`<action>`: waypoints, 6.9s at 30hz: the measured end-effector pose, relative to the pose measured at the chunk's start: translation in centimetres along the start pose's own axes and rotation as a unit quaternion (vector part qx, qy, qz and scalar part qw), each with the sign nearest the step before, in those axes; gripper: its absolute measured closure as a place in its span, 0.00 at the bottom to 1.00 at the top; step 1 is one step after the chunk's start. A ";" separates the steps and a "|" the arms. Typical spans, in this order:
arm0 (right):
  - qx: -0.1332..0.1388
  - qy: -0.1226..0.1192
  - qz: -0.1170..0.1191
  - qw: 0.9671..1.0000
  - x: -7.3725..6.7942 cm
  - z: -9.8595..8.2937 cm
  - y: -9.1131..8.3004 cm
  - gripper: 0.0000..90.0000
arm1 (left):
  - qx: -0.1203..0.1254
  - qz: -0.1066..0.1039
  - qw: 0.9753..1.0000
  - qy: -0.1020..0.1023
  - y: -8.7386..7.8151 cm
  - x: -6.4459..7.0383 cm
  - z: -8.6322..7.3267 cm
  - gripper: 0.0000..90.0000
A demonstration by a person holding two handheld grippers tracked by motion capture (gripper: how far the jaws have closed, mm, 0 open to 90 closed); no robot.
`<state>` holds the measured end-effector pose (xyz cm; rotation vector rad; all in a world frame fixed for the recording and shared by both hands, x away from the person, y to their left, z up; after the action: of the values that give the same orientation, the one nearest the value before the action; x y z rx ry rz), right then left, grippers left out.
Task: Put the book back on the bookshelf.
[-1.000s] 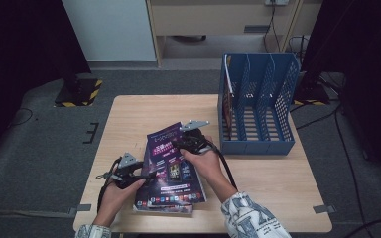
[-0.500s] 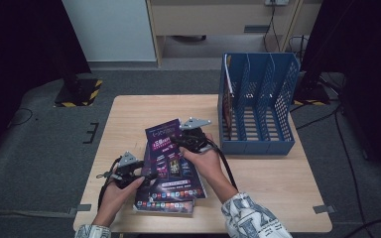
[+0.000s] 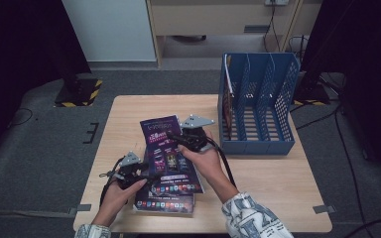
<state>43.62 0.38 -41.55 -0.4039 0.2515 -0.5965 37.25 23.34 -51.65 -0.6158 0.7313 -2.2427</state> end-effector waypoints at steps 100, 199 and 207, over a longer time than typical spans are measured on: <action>0.024 0.010 0.039 0.999 1.2 3.5 -2.5 0.90 | 0.083 0.069 0.994 0.034 -4.1 -0.1 2.0 0.87; 0.124 0.008 -0.025 0.992 3.9 2.6 -12.1 0.92 | -0.051 0.235 0.967 -0.085 -2.0 -6.9 -3.4 0.01; 0.123 0.008 -0.027 0.992 4.1 2.0 -13.2 0.92 | -0.051 0.233 0.967 -0.085 -1.9 -6.9 -3.4 0.01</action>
<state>41.11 -11.40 -34.43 -0.1689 0.1806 -0.6746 38.78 30.67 -54.39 -0.6033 0.8127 -1.7085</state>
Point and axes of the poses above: each handheld gripper's, and its own axes: y roughly forward along the jaws, z roughly out of its top, x roughly to its right, the point moved 1 cm from there along y, roughly forward along the jaws, and after that the axes turned 5 degrees about -x, right-handed, at the moved point
